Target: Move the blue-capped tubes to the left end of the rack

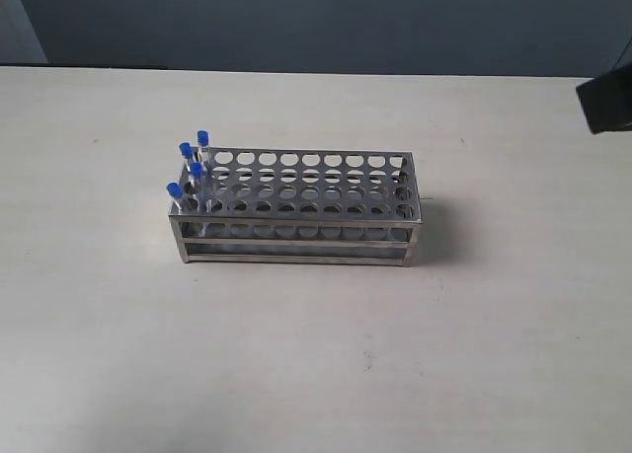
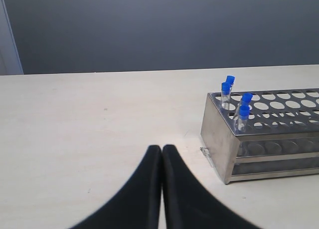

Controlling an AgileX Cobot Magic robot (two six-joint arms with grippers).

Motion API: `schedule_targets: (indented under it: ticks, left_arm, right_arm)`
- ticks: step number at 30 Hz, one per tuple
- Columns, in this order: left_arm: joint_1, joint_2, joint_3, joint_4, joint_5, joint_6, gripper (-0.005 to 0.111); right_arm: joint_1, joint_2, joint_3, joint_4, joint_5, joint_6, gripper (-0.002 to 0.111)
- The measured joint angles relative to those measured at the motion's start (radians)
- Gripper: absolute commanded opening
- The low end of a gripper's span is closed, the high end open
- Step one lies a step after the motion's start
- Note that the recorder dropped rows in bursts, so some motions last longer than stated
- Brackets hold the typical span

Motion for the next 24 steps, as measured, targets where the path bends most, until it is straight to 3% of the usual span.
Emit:
schedule_targets:
  ticks: [2, 4, 6, 8, 13, 21, 24]
  left_arm:
    - [0.0, 0.0, 0.0, 0.0, 0.0, 0.0, 0.001]
    - [0.0, 0.0, 0.0, 0.0, 0.0, 0.0, 0.001]
    - [0.0, 0.0, 0.0, 0.0, 0.0, 0.0, 0.001]
    - [0.0, 0.0, 0.0, 0.0, 0.0, 0.0, 0.001]
    - [0.0, 0.0, 0.0, 0.0, 0.0, 0.0, 0.001]
    - [0.0, 0.0, 0.0, 0.0, 0.0, 0.0, 0.001]
    - [0.0, 0.0, 0.0, 0.0, 0.0, 0.0, 0.001]
  right_arm:
    - [0.0, -0.014, 0.017, -0.038, -0.024, 0.0, 0.011]
    - [-0.028, -0.081, 0.099, -0.09, -0.188, 0.0, 0.011]
    - [-0.139, -0.201, 0.269, -0.099, -0.445, 0.0, 0.011]
    - [-0.322, -0.363, 0.529, -0.071, -0.762, 0.0, 0.011]
    - [-0.675, -0.629, 1.011, -0.011, -1.204, 0.001, 0.011]
    - [-0.961, -0.883, 1.171, -0.003, -1.251, 0.029, 0.011]
    - [-0.984, -0.975, 1.171, 0.028, -1.147, 0.034, 0.011]
